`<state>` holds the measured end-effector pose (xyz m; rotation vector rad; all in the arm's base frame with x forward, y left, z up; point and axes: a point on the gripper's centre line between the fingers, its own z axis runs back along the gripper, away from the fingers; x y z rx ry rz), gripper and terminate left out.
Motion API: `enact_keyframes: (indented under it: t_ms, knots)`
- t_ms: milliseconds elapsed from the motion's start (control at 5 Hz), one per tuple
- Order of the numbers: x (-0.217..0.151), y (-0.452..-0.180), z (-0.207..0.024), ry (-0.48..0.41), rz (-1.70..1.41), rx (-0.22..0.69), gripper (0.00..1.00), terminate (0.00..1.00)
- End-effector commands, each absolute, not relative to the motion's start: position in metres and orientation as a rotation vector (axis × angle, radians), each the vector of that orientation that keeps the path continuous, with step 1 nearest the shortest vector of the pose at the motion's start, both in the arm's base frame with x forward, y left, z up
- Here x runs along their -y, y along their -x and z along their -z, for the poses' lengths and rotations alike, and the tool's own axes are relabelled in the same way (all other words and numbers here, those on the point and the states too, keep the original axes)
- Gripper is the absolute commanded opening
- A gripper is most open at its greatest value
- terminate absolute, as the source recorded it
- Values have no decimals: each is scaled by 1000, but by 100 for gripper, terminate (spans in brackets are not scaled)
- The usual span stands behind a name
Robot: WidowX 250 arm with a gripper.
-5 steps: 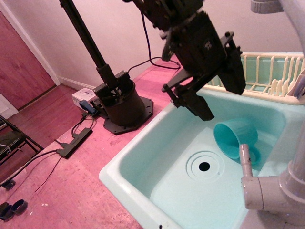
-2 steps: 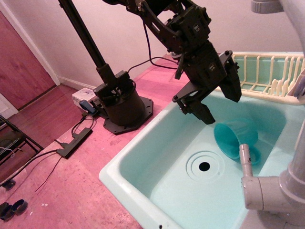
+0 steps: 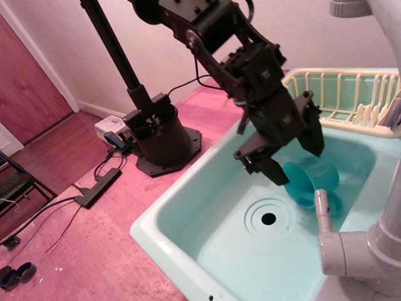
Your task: Flip cup upright
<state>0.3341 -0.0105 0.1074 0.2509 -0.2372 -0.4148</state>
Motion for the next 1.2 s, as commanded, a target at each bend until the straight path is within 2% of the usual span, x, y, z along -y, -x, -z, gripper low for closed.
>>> enact_keyframes:
  t_ms: [0,200,600,800,1000]
  knots:
    - [24,-358,-118,-262,432,308,100,0]
    - [27,-359,-114,-269,422,316,0,0]
    - [26,-356,-119,-254,380,331,0,0]
    - [29,-357,-122,-174,247,306,0,0]
    - [52,-350,-120,-31,74,266,0,0]
